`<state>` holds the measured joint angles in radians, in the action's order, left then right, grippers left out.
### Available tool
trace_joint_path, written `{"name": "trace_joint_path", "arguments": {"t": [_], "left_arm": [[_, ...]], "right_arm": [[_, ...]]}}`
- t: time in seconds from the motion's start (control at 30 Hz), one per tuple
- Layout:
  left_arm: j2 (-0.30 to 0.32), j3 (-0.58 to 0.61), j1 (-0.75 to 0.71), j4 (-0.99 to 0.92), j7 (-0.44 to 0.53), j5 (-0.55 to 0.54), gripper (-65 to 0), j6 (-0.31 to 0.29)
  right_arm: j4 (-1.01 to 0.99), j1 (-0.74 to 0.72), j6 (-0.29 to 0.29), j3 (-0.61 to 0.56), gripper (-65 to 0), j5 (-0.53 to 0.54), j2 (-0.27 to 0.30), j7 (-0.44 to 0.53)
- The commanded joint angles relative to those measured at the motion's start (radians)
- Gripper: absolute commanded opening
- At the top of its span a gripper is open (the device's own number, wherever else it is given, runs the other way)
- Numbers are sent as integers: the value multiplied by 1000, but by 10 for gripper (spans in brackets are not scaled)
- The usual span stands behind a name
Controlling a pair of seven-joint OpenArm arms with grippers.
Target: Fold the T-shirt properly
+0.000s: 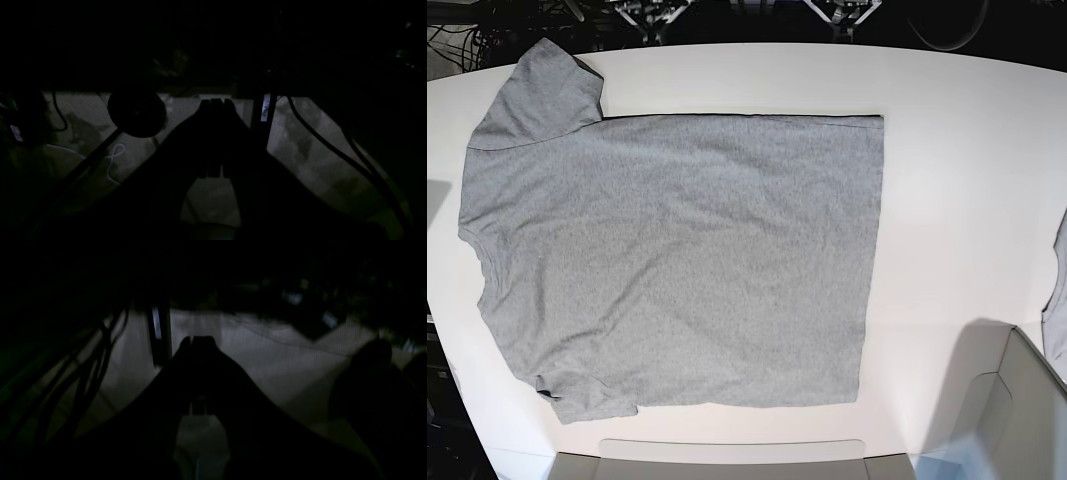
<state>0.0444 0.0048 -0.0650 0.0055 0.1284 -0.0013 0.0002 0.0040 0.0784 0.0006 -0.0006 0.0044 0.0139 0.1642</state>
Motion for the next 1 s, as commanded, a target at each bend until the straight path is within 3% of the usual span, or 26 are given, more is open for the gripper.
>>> {"name": "trace_joint_path", "arguments": {"t": [0.0,0.17,0.33,0.5,0.6,0.63,0.67,0.7,0.77,0.83,0.97], "left_arm": [[1,1,-17,0,-2,-1,-647,2],[1,-1,-63,-2,78,-1,-649,2],[1,5,-151,-2,287,-1,-649,2],[2,7,-266,-2,637,1,-648,1],[2,7,-352,0,966,1,-647,1],[2,7,-375,-3,1086,2,-647,1],[2,7,-398,-5,1209,2,-646,1],[-5,7,-418,18,1227,2,-646,1],[1,7,-436,100,1175,2,-646,1],[1,7,-445,127,1204,2,-646,1],[-1,7,-513,299,1212,2,-646,1]], "right_arm": [[-4,33,6,1,-648,3,4,33],[-4,117,6,1,-648,3,4,173],[-4,206,6,3,-648,16,13,389],[-4,324,8,1,-647,92,33,728],[-4,393,8,0,-647,107,62,955],[-2,415,8,-5,-647,104,64,1003],[31,439,8,0,-647,105,68,984],[67,450,8,3,-647,108,71,975],[121,493,8,3,-647,108,77,992],[219,536,8,3,-647,108,77,990],[561,702,8,4,-647,108,77,989]]}}
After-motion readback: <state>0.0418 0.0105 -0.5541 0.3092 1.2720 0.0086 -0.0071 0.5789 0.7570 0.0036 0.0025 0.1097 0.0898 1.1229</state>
